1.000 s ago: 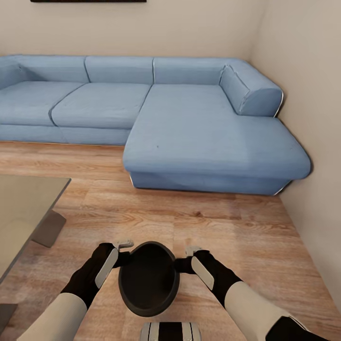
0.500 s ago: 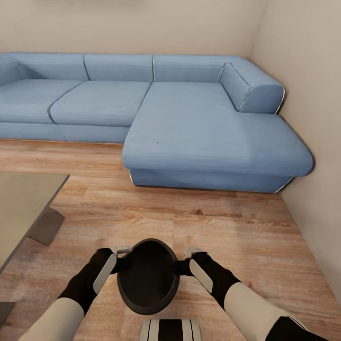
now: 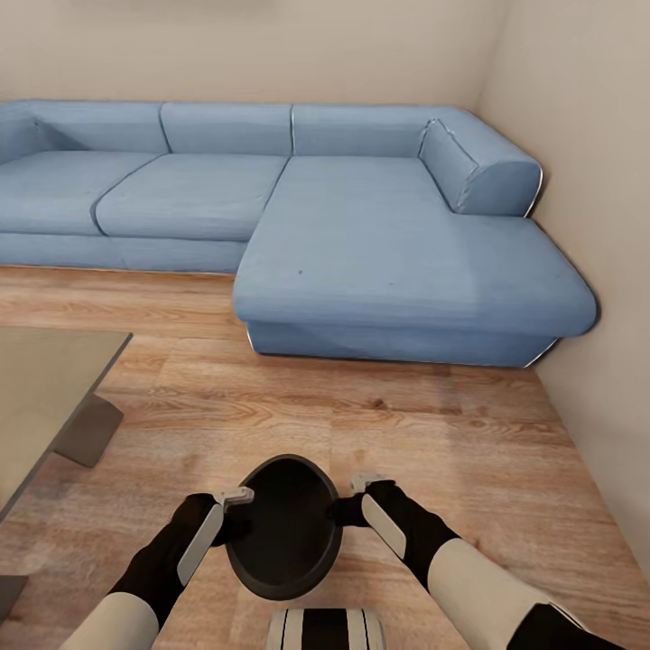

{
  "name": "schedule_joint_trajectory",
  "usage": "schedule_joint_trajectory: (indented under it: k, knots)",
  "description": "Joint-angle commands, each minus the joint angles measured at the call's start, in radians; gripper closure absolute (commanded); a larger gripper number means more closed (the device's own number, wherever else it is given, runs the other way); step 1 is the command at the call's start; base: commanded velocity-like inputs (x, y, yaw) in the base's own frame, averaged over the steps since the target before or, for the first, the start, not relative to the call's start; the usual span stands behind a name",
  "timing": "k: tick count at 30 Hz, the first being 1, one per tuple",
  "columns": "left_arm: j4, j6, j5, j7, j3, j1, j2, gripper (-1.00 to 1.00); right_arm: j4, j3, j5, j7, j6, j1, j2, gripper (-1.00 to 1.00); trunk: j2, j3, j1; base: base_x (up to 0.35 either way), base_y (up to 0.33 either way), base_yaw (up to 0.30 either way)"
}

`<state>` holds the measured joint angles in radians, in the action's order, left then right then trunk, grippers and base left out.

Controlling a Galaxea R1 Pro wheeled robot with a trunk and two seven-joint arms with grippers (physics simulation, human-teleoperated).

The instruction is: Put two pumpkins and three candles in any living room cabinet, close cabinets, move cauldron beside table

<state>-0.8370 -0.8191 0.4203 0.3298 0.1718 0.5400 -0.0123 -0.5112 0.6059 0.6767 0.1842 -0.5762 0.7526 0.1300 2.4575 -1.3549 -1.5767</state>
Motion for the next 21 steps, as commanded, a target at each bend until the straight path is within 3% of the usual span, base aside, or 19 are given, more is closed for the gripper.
schedule_joint_trajectory:
  k: [1, 12, 13, 21]
  knots:
    - [0.001, 0.0, 0.0, 0.0, 0.0, 0.0, 0.0, -1.0, 0.0, 0.0, 0.0, 0.0, 0.0, 0.0, 0.0, -1.0, 0.0, 0.0, 0.0, 0.0, 0.0, 0.0]
    - [0.003, 0.0, 0.0, 0.0, 0.0, 0.0, 0.0, -1.0, 0.045, 0.002, -0.009, -0.006, 0.048, 0.0, 0.006, -1.0, 0.0, 0.0, 0.0, 0.0, 0.0, 0.0]
    - [0.003, 0.0, 0.0, 0.0, 0.0, 0.0, 0.0, -1.0, 0.054, 0.003, -0.061, -0.006, 0.065, 0.0, 0.006, -1.0, 0.0, 0.0, 0.0, 0.0, 0.0, 0.0]
    - [0.0, 0.0, 0.0, 0.0, 0.0, 0.0, 0.0, -1.0, 0.056, 0.007, -0.066, -0.008, 0.068, 0.0, 0.007, -1.0, 0.0, 0.0, 0.0, 0.0, 0.0, 0.0]
